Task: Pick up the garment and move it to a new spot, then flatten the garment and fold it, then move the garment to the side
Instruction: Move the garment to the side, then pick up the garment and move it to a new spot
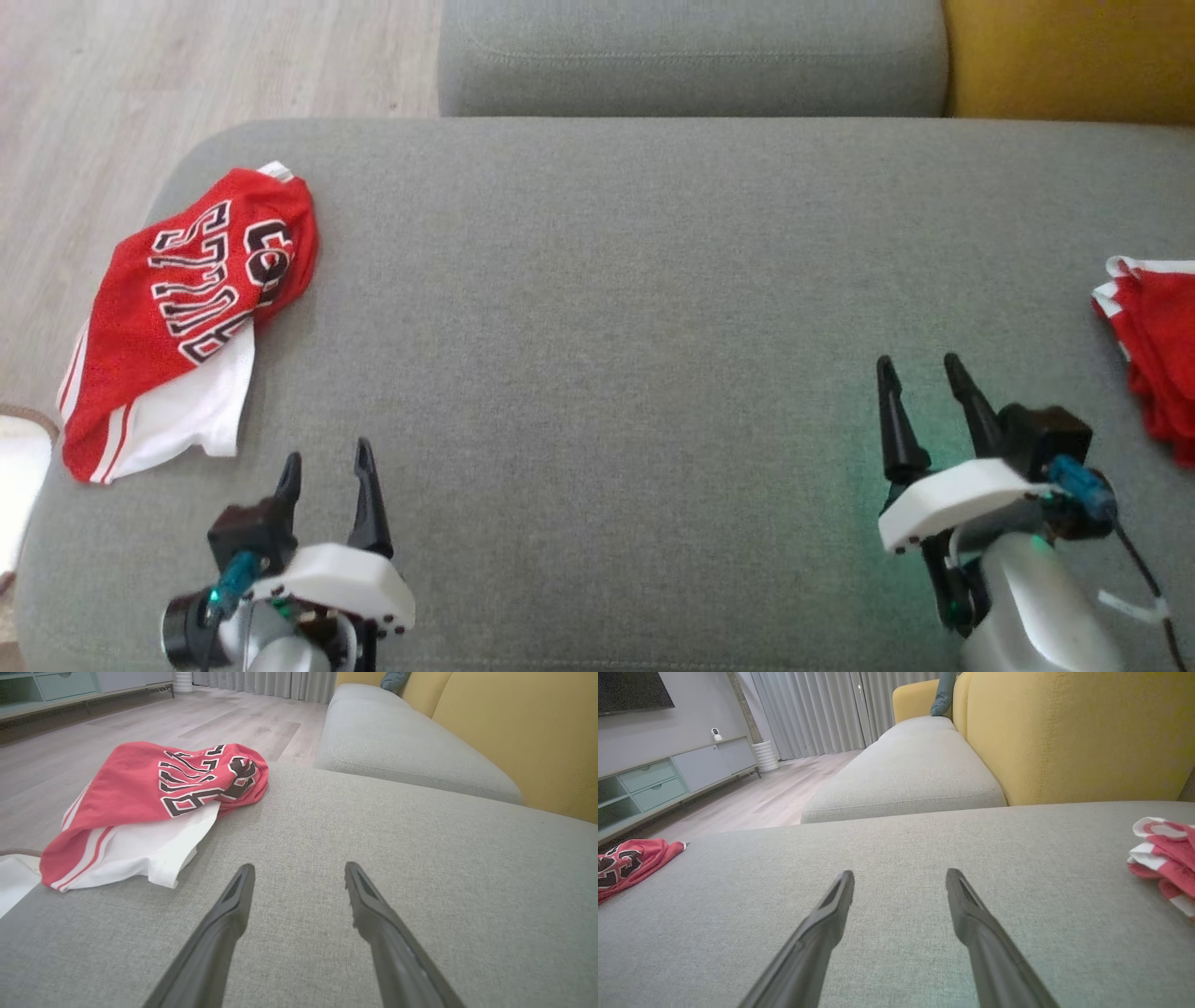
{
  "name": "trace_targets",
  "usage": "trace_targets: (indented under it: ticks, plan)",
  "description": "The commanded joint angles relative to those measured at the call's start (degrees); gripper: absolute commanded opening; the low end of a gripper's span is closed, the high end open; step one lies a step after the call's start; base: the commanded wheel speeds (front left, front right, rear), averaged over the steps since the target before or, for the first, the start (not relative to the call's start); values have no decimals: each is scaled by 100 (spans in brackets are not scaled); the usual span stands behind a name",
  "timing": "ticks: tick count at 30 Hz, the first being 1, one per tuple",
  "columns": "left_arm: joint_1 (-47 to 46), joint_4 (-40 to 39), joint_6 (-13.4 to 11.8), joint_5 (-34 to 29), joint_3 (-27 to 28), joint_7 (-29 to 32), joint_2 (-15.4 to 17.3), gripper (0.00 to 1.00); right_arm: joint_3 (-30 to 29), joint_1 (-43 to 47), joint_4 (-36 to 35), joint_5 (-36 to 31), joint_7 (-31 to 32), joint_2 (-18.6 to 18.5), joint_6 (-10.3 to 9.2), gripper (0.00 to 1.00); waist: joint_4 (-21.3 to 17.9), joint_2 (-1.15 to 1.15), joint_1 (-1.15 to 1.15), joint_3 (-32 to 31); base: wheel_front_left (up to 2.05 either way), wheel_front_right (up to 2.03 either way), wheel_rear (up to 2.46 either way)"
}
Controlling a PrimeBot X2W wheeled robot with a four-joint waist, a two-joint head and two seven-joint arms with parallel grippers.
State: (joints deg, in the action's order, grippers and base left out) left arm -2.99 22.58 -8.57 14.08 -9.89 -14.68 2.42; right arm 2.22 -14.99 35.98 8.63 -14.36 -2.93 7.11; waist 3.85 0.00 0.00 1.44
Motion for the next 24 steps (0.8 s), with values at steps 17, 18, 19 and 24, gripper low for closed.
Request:
trace_targets:
  ticks: [17, 18, 19, 24]
  plan:
    - [-179, -265, -35, 31, 234, -32, 45, 100, 458, -125, -232, 138, -63, 5, 37, 100, 154, 0, 0, 47, 0, 0, 0]
    - [-195, -272, -46, 41, 237, -32, 45, 100, 501, -126, -246, 144, -63, 5, 37, 100, 244, 0, 0, 60, 0, 0, 0]
    - [-208, -280, -57, 53, 241, -32, 45, 100, 545, -124, -260, 155, -63, 5, 37, 100, 351, 0, 0, 76, 0, 0, 0]
    - [-223, -333, -100, 83, 270, -32, 45, 100, 743, -119, -329, 221, -63, 5, 37, 100, 1086, 0, 0, 173, 0, 0, 0]
